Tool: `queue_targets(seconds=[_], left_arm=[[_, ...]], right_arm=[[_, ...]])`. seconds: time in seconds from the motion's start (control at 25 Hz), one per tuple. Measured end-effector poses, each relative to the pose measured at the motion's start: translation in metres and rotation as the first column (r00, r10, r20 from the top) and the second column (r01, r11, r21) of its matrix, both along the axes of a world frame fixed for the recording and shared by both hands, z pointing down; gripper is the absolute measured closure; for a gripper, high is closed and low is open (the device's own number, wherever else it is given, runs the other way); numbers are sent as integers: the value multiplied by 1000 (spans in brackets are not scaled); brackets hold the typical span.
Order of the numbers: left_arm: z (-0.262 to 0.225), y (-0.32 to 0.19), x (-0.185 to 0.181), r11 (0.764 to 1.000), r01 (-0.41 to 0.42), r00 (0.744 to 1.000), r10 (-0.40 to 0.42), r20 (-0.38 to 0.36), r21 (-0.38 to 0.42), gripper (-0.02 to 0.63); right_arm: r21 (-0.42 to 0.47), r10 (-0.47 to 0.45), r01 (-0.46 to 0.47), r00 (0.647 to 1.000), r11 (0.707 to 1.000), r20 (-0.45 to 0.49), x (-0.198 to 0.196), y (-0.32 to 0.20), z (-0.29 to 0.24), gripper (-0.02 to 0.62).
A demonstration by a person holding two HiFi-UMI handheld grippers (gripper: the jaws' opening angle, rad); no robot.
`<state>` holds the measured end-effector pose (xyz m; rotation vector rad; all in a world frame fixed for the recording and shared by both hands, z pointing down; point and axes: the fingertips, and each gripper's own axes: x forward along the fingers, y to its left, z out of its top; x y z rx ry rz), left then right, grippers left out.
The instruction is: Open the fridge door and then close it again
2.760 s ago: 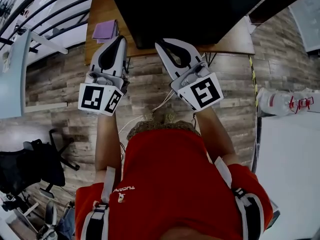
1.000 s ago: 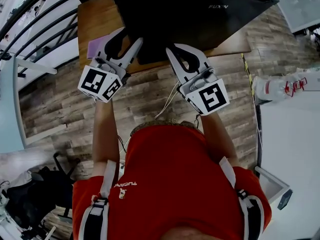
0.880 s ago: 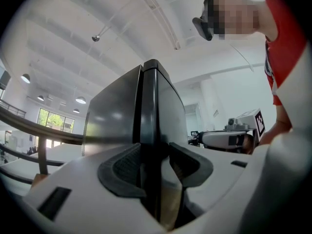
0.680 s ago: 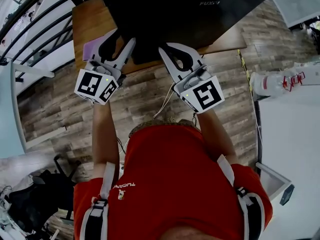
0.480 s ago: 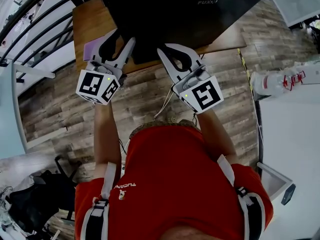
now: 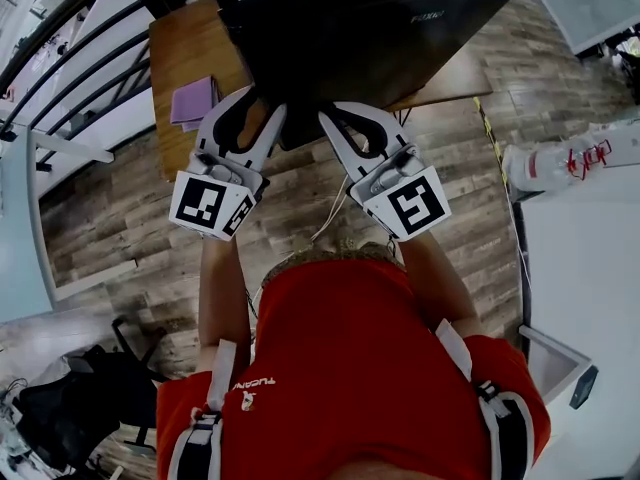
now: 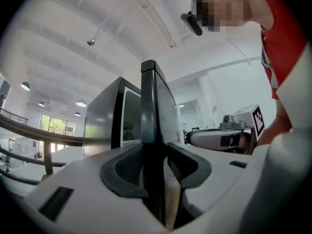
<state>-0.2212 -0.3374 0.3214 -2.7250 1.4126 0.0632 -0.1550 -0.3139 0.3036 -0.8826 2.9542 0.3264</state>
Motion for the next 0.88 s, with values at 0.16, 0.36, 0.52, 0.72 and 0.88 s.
queue_targets(seconds=[0.16, 0.36, 0.52, 0.72, 0.88], left_arm=[[-1, 18, 5, 999, -31, 1000, 31, -4, 15, 459], [1, 40, 19, 997, -78, 997, 79, -17, 22, 469], [0, 57, 35, 995, -100, 995, 100, -24, 27, 476], [-2, 83, 57, 994, -103, 994, 104, -23, 32, 480], [-2, 102, 81, 996, -84, 996, 85, -13, 35, 480]], right_arm=[[-13, 37, -37, 999, 999, -17, 2, 12, 6, 570], [-9, 96, -97, 995, 995, -22, 15, 28, 11, 569], [17, 122, -122, 992, 992, -5, 31, 43, 8, 569], [16, 121, -121, 993, 993, 1, 51, 63, 5, 569], [36, 85, -85, 996, 996, 13, 69, 79, 1, 569]])
